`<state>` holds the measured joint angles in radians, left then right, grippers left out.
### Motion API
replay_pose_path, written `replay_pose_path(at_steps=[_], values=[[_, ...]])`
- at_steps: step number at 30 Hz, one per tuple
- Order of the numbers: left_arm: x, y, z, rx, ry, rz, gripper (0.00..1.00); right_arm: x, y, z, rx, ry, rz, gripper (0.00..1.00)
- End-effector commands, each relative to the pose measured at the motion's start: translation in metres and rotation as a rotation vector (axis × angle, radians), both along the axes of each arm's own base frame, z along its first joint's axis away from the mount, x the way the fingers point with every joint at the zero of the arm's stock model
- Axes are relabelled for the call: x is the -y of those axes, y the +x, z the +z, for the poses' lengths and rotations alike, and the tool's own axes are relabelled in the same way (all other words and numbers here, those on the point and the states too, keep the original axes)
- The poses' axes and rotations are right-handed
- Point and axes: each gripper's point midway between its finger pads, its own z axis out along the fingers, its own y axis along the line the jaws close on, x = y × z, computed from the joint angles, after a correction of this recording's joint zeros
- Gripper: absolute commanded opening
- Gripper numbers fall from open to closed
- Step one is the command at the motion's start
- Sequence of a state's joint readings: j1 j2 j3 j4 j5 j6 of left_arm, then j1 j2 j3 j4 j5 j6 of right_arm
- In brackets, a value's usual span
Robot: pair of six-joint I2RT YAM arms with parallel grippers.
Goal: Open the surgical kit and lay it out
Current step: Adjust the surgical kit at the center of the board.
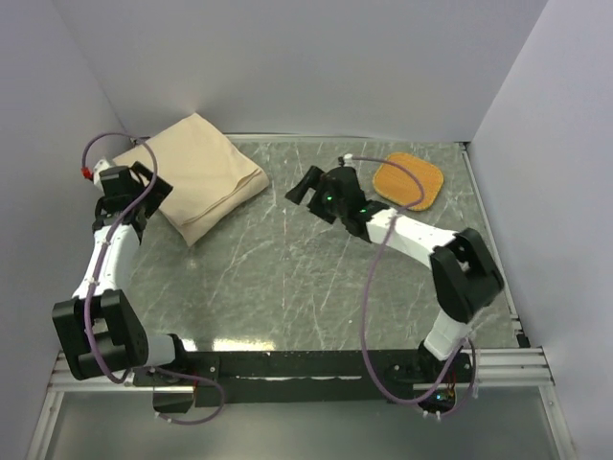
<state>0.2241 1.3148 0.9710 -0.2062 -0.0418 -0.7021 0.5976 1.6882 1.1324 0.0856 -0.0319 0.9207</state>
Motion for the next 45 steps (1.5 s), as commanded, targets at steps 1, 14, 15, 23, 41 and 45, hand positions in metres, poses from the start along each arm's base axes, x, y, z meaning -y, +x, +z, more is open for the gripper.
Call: replay_pose_path(at_steps=[1,14,15,23,41,45], values=[[-0.019,0.013,0.003,0.038,-0.049,0.041,0.99,-0.060,0.027,0.028,0.027,0.211,0.004,1.00],[-0.010,0.014,-0.064,-0.089,-0.143,0.010,0.90,-0.170,0.076,-0.021,-0.039,0.323,0.020,1.00],[-0.011,0.013,-0.067,-0.098,-0.146,0.012,0.89,-0.176,0.077,-0.022,-0.042,0.330,0.024,1.00],[0.006,0.006,-0.094,-0.141,-0.205,-0.048,0.71,-0.206,0.085,-0.045,-0.073,0.361,-0.001,1.00],[0.048,-0.005,-0.099,-0.161,-0.298,-0.182,0.11,-0.195,0.090,-0.065,-0.097,0.378,-0.081,0.28],[0.066,-0.009,-0.096,-0.166,-0.331,-0.215,0.02,-0.180,0.087,-0.065,-0.099,0.385,-0.096,0.15]])
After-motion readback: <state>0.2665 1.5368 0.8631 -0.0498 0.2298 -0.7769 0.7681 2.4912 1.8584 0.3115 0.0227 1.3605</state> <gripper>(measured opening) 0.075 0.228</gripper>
